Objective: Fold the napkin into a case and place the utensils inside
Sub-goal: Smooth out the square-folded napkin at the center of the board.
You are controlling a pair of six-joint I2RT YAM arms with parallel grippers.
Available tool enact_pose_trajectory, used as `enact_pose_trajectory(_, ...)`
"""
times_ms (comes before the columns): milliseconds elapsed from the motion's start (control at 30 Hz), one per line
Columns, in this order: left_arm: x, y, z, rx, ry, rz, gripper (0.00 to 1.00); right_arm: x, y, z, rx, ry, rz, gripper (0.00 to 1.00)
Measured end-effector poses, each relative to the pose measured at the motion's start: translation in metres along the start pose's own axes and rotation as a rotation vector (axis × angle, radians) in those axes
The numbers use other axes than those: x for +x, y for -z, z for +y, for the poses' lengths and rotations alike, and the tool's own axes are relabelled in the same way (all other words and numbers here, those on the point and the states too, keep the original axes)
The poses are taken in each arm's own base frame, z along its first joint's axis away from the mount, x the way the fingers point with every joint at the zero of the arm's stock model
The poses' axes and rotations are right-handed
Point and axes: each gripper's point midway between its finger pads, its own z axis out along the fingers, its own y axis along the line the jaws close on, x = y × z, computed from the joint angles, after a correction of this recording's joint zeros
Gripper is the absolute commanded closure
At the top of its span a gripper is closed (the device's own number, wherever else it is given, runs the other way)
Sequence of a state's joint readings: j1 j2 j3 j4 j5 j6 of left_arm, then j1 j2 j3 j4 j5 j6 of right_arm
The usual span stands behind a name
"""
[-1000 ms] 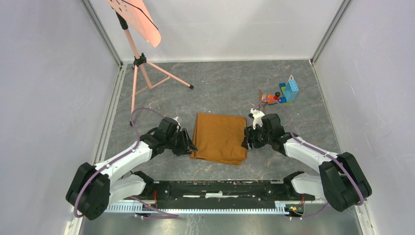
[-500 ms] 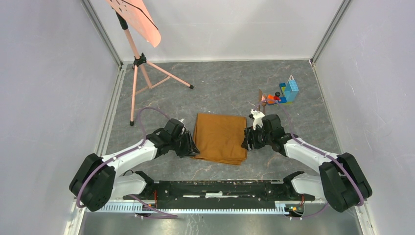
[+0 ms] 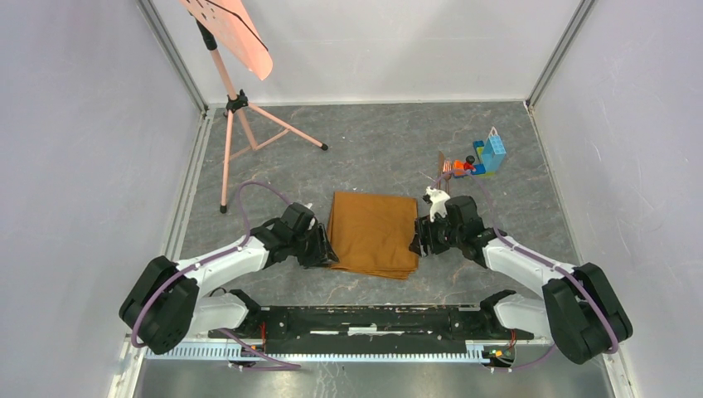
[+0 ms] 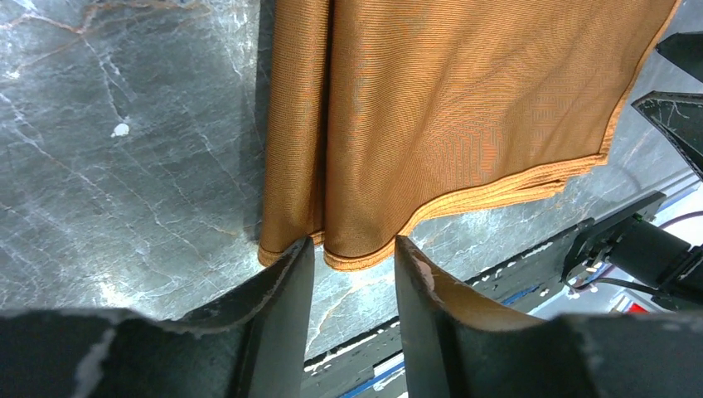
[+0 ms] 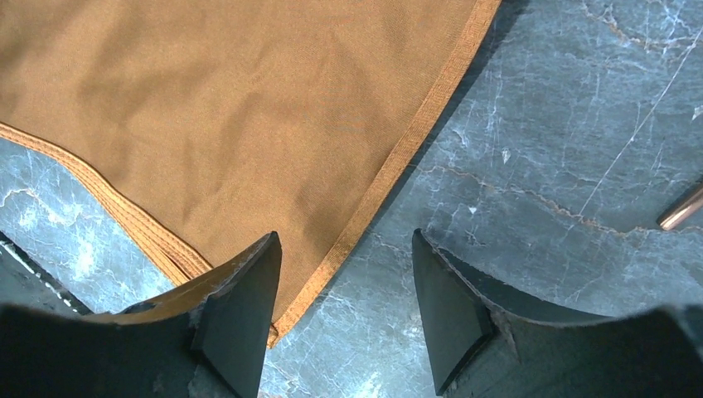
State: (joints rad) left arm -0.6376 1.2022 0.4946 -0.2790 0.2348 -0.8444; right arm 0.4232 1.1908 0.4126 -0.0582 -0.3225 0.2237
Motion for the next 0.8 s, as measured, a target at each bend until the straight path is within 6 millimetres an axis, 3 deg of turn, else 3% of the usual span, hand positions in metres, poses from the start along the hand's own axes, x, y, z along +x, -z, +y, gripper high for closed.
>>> enact_pose_trajectory(267,0.001,0.002,0.005,-0.021,-0.002,-0.010,0.54,0.011,0.007,0.008,-0.025,-0.076,0.002,0.39)
enact_pose_trajectory(500,0.001,0.000,0.006,-0.025,-0.001,-0.007,0.64,0.028,0.011,0.028,-0.112,-0.321,-0.036,0.43)
enact_pose_trajectory(800,0.004,-0.002,0.009,-0.033,0.000,-0.001,0.74,0.041,0.017,0.034,-0.109,-0.565,-0.030,0.49)
